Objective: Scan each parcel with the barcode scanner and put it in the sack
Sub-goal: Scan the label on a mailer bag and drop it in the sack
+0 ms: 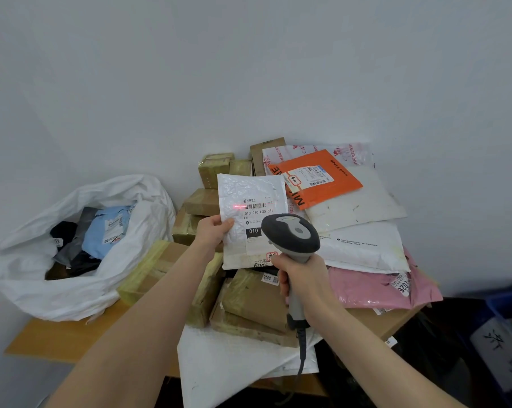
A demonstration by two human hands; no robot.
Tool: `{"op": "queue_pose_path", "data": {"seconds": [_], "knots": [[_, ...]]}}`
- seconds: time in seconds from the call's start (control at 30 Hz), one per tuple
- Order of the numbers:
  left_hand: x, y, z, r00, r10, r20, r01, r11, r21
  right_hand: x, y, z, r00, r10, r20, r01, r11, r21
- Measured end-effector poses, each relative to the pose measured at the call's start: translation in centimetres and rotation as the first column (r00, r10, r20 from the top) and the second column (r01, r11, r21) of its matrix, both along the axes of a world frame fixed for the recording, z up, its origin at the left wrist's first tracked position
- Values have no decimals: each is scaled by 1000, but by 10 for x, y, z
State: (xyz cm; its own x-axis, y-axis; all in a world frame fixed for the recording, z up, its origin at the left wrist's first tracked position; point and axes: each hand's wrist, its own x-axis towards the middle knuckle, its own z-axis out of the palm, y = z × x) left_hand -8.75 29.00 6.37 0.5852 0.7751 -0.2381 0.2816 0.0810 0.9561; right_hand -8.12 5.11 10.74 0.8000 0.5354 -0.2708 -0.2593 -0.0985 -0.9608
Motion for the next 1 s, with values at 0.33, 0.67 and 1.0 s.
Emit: {"op": "queue_pose_path", "data": {"seconds": [0.33,0.67,1.0], "knots": [[-3,-1,-1,1000,-1,-3,1,1000,17,-3,-3,4,1000,22,14,-23,1000,19],[-6,-4,1,1000,-1,-4,1,1000,8,-7,-7,8,1000,25,-10,-25,999,33],[-5,-7,2,1000,-6,3,6,1000,12,-6,-7,9,999,30,-42,-29,999,20]]}}
